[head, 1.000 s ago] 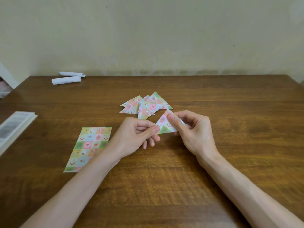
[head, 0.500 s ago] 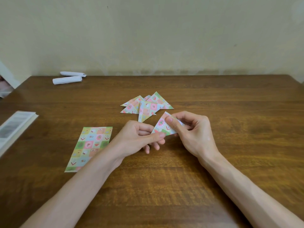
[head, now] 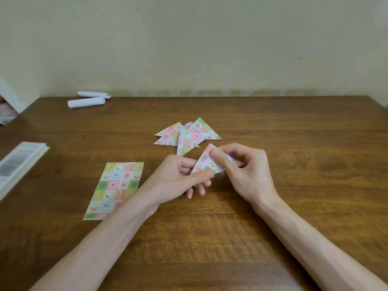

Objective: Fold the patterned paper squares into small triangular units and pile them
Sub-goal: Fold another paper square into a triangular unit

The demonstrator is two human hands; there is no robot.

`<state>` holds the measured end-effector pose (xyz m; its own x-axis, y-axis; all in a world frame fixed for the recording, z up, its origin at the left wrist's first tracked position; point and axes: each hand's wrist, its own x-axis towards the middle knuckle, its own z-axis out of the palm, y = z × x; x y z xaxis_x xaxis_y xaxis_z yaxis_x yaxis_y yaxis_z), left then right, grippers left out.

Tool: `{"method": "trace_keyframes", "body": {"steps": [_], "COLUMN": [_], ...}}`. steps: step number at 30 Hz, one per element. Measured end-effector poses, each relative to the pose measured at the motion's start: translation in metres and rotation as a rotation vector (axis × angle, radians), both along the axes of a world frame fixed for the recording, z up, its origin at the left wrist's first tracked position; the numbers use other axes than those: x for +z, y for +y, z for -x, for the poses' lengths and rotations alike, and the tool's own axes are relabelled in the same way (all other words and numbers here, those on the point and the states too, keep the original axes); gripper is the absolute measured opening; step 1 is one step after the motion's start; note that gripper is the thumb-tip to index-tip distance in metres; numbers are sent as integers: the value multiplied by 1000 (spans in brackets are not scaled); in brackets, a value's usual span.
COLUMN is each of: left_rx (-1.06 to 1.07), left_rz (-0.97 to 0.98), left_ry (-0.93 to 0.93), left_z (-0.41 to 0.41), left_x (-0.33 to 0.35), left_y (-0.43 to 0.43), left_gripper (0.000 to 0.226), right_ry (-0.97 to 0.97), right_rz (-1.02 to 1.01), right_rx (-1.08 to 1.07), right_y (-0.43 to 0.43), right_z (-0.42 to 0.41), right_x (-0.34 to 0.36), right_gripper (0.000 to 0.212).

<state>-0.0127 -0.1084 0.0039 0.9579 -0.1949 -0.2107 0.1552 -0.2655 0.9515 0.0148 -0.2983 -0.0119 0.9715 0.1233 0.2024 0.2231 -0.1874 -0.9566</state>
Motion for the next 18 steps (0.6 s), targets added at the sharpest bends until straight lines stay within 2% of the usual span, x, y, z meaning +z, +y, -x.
{"method": "trace_keyframes", "body": {"steps": [6, 10, 13, 18], "left_rx": [34, 89, 150, 167], "left_rz": [-44, 15, 79, 105], "left_ry": [-51, -103, -133, -157], "left_z": [-1, -1, -4, -6], "left_x": [-3, -5, -6, -10], "left_y": [0, 2, 4, 8], "left_gripper": [16, 18, 24, 17], "right_ry": [30, 172, 260, 299], "right_rz": [-52, -175, -144, -144], "right_rx": [25, 118, 186, 163], "right_y": [1, 1, 2, 2], "right_z": [1, 5, 6, 6], "right_x": [2, 10, 9, 7], "right_gripper": [10, 20, 27, 27]}}
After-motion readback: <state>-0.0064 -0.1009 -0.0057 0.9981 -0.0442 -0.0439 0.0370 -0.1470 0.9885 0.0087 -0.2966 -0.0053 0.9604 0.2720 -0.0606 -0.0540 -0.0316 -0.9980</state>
